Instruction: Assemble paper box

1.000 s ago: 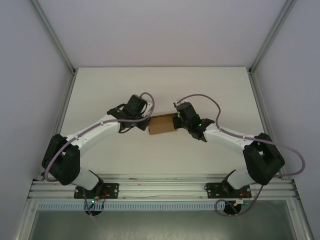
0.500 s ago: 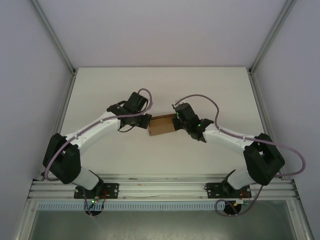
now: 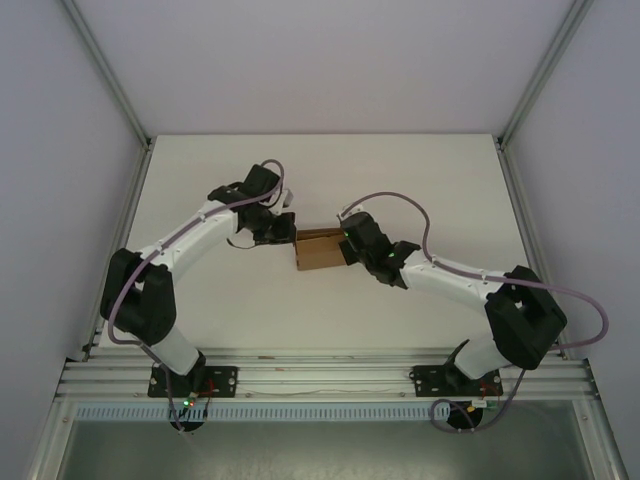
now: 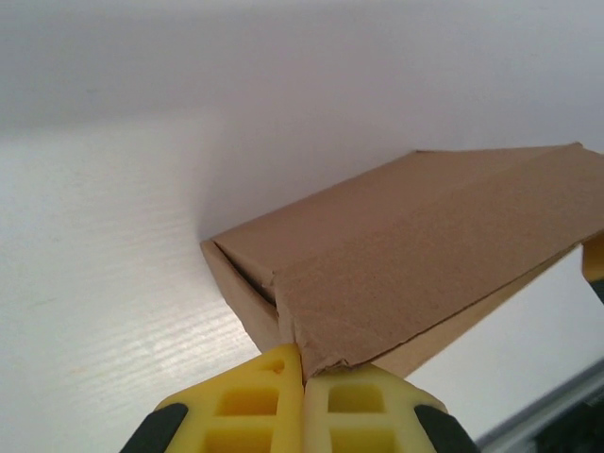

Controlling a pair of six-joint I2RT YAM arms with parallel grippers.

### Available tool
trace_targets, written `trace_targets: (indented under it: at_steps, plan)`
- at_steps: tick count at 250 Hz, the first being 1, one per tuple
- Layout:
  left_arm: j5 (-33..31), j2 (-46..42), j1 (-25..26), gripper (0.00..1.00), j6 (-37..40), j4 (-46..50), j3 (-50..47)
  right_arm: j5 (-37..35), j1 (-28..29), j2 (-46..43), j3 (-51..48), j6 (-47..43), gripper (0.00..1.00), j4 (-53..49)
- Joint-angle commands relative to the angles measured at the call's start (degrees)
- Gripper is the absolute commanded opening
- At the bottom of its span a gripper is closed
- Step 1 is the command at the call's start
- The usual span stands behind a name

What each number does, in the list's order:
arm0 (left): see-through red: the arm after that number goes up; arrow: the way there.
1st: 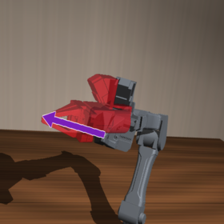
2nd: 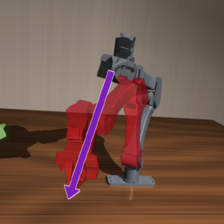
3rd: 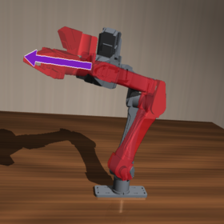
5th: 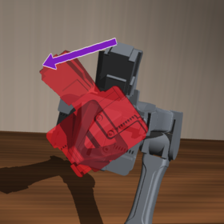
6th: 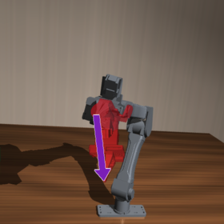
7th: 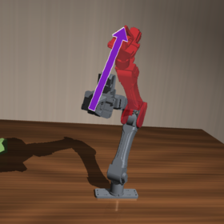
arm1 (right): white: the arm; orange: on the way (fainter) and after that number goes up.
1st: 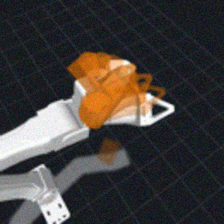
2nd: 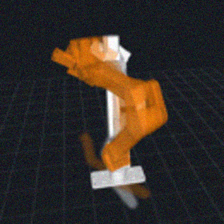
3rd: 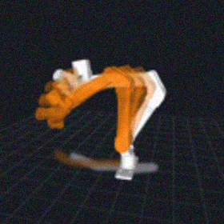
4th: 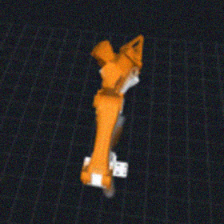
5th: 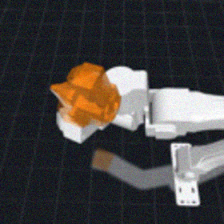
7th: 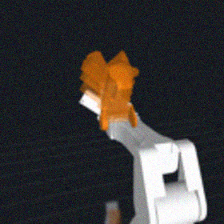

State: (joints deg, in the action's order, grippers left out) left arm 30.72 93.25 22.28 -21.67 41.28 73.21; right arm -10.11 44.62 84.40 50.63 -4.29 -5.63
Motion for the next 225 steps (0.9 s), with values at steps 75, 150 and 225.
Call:
trace_targets:
  at_steps: [75, 150, 225]
  plan:
    - [10.63, 5.83, -1.65, 0.00, 0.38, 10.61, 7.05, 0.94, 1.65, 2.19, -2.30, -0.58, 0.04, -5.78]
    - [10.59, 7.10, -2.24, 0.00, -1.27, 11.81, 8.86, 0.82, 1.63, 2.48, -2.39, 0.55, 0.04, -5.66]
    - [5.19, 3.86, -1.65, 0.00, -6.54, 5.90, 3.08, 1.24, 1.64, 2.90, -2.70, 3.35, 0.04, -4.88]
